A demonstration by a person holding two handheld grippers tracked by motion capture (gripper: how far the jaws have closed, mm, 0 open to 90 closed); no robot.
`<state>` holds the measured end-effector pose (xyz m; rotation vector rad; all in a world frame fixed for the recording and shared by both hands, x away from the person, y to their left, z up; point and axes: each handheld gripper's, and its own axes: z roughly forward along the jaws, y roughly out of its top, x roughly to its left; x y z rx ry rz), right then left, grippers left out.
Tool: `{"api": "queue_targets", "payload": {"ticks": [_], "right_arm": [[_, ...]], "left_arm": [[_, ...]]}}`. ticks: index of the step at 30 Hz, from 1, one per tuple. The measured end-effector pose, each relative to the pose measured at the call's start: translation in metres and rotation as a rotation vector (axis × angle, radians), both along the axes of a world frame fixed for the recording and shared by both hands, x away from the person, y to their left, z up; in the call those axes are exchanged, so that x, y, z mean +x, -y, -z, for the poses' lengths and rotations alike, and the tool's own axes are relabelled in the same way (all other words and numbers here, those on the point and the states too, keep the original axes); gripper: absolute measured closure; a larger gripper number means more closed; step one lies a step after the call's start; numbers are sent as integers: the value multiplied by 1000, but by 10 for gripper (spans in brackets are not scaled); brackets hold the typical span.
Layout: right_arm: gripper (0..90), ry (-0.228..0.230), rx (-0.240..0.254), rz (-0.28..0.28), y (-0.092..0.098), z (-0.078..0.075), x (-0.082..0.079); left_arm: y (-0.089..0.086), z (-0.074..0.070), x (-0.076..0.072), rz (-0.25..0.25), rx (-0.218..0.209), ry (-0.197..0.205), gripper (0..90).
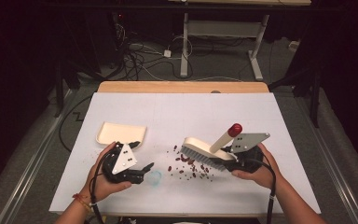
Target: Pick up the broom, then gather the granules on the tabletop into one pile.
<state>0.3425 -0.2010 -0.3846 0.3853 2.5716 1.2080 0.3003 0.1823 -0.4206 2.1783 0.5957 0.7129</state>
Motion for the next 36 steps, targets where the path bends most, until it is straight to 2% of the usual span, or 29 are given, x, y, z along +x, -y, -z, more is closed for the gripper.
{"api": "queue_targets", "payload": {"ticks": [2, 4, 5, 6, 7, 10, 12, 13, 16, 18, 23, 26, 30, 36], "right_arm": [[675, 19, 6, 45, 5, -3, 4], [675, 25, 16, 73, 9, -5, 8], [675, 49, 11, 107, 12, -7, 12], [675, 49, 11, 107, 12, -7, 12], [675, 70, -1, 149, 15, -8, 17], [675, 86, -13, 190, 18, -7, 20], [676, 115, -43, 237, 19, -5, 23], [676, 134, -63, 276, 22, -2, 27], [675, 120, -50, 305, 26, 1, 33], [676, 120, -54, 314, 27, 2, 34], [676, 153, -75, 365, 31, 6, 43], [676, 156, -83, 376, 31, 8, 47], [676, 174, -95, 410, 31, 14, 56], [676, 191, -95, 426, 24, 22, 68]], "left_arm": [[-12, 8, -1, -51, 6, -8, 193], [-19, 13, -2, -79, 7, -16, 193], [-22, 16, -3, -89, 2, -20, 193], [-25, 18, -4, -98, 3, -23, 193], [-28, 20, -6, -111, 6, -20, 193], [-33, 23, -7, -131, -13, -28, 185], [-34, 26, -6, -143, -28, -39, 184], [-34, 27, -6, -145, -21, -38, 183], [-35, 28, -6, -145, -36, -45, 178], [-35, 29, -6, -147, -29, -47, 178], [-37, 31, -7, -135, -8, -52, 189], [-36, 32, -8, -134, 15, -48, 189], [-36, 32, -8, -135, 12, -49, 189], [-36, 34, -7, -138, 19, -67, 189]]}}
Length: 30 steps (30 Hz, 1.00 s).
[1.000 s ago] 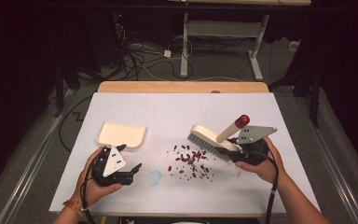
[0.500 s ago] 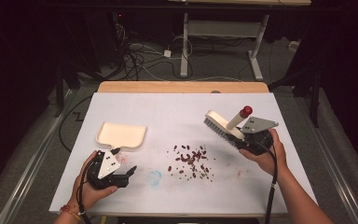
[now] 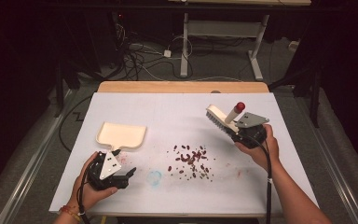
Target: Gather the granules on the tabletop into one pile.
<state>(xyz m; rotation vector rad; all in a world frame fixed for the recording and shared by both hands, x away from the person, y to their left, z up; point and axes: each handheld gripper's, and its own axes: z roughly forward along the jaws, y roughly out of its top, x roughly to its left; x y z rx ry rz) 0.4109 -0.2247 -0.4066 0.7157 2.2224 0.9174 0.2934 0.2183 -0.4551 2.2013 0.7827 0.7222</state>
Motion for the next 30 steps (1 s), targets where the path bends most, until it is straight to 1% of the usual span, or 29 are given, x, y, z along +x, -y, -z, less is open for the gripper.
{"api": "queue_targets", "payload": {"ticks": [1, 2, 3, 4, 6, 7, 8, 9, 10, 11, 12, 15, 16, 17, 19, 20, 22, 23, 24, 26, 27, 28, 29, 30], "right_arm": [[676, -5, -2, -2, -3, 1, 3], [676, -1, -10, -12, -11, 5, 8], [676, -1, -10, -12, -11, 5, 8], [676, 3, -18, -20, -16, 6, 10], [677, 10, -38, -42, -28, 9, 14], [677, 14, -49, -78, -42, 13, 18], [676, 16, -58, -91, -47, 15, 19], [676, 16, -58, -91, -47, 15, 19], [676, 19, -72, -107, -54, 17, 19], [677, 24, -114, -148, -67, 20, 18], [677, 24, -114, -148, -67, 20, 18], [677, 33, -163, -224, -89, 26, 15], [677, 47, -211, -271, -98, 28, 13], [677, 47, -211, -271, -98, 28, 13], [677, 52, -235, -310, -107, 31, 11], [676, 44, -233, -342, -110, 33, 9], [676, 46, -247, -378, -110, 35, 8], [676, 46, -247, -378, -110, 35, 8], [676, 47, -249, -394, -109, 35, 7], [676, 48, -237, -440, -106, 36, 4], [676, 51, -225, -444, -105, 37, 2], [676, 55, -233, -484, -104, 36, -1], [676, 65, -229, -499, -104, 37, -2], [676, 64, -226, -518, -103, 37, -6]], "left_arm": [[1, 0, 0, -1, 3, 0, 189], [1, 0, 0, 0, 4, -1, 189], [1, 0, 0, 3, 5, -4, 189], [2, 0, 0, 5, 7, -5, 189], [4, 1, 2, 9, 13, -10, 189], [5, 1, 3, 13, 16, -11, 189], [5, 1, 4, 12, 11, -13, 189], [6, 1, 4, 15, 10, -15, 189], [7, 1, 5, 18, 8, -19, 189], [7, 2, 5, 20, 14, -23, 189], [8, 2, 5, 23, 19, -27, 189], [10, 4, 4, 31, 31, -34, 189], [11, 4, 4, 33, 35, -35, 189], [11, 4, 4, 35, 41, -36, 189], [10, 4, 3, 35, 37, -35, 189], [10, 4, 3, 35, 36, -35, 189], [10, 4, 4, 33, 31, -37, 190], [10, 5, 4, 32, 28, -38, 190], [10, 5, 4, 32, 29, -39, 190], [9, 5, 4, 35, 31, -42, 190], [10, 5, 4, 35, 30, -44, 190], [10, 5, 4, 36, 31, -44, 190], [10, 5, 4, 35, 28, -44, 190], [10, 5, 4, 36, 26, -45, 190]]}}
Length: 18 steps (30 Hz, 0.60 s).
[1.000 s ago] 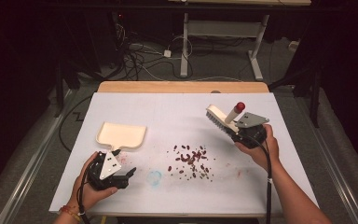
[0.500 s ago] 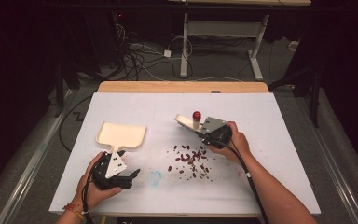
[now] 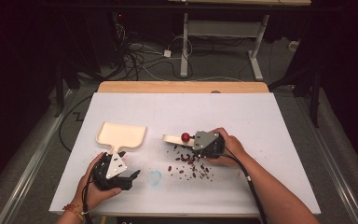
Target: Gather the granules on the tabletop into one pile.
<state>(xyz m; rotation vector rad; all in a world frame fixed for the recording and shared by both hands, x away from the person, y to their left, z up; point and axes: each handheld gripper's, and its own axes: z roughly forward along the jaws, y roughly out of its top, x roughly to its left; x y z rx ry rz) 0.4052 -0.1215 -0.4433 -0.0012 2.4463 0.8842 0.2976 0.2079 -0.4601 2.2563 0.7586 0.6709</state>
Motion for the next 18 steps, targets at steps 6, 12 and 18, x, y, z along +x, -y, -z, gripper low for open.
{"api": "queue_targets", "payload": {"ticks": [6, 12, 18], "right_arm": [[675, -16, 15, -88, 9, 1, -18], [676, -4, 48, -83, 23, -3, -26], [676, -9, 113, -46, 28, -14, -23]], "left_arm": [[1, 0, 0, 5, 3, 1, 190], [2, 0, 0, 7, 7, -2, 190], [3, 0, 1, 10, 6, 0, 190]]}}
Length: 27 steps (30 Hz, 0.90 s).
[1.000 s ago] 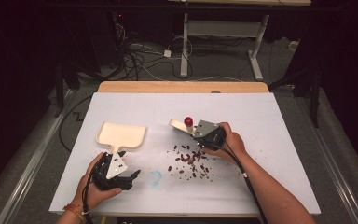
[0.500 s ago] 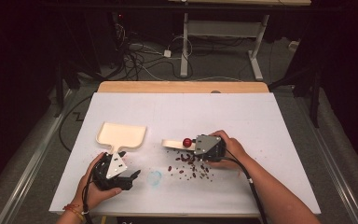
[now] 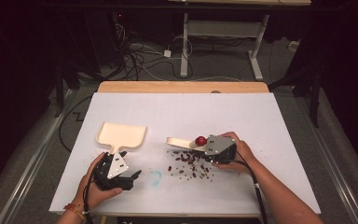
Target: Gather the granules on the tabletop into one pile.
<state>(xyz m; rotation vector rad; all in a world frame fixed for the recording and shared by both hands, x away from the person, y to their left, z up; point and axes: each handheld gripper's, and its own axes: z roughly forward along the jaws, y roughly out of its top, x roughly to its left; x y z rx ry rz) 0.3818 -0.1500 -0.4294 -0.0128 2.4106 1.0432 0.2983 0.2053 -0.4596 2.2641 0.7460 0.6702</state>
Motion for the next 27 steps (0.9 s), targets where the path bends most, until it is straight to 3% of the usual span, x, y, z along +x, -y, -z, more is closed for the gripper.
{"api": "queue_targets", "payload": {"ticks": [3, 6, 8, 9, 10, 11, 12, 13, 19, 23, 27], "right_arm": [[676, -1, 29, 8, 4, -11, -5], [676, -32, 66, 10, 7, -26, -14], [676, -88, 97, -11, 8, -37, -25], [676, -88, 97, -11, 8, -37, -25], [676, -140, 97, -39, 8, -42, -35], [676, -140, 97, -39, 8, -42, -35], [676, -196, 88, -76, 6, -43, -44], [676, -196, 88, -76, 6, -43, -44], [676, -328, 44, -184, 1, -34, -65], [676, -420, -16, -211, -5, -23, -71], [676, -460, -83, -183, -13, -12, -64]], "left_arm": [[-1, 0, 0, -1, 4, -3, 190], [-2, 0, 0, -1, 7, -2, 190], [-2, -1, 0, -2, 7, 3, 190], [-2, -1, -1, -4, 4, 4, 190], [-3, -2, -1, -4, 3, 4, 190], [-3, -2, -1, -5, 2, 7, 190], [-4, -2, -1, -8, 1, 8, 190], [-4, -3, -1, -9, -2, 9, 190], [-5, -3, -1, -12, -3, 10, 190], [-4, -3, -1, -7, 1, 9, 190], [-4, -3, 0, -5, 1, 4, 190]]}}
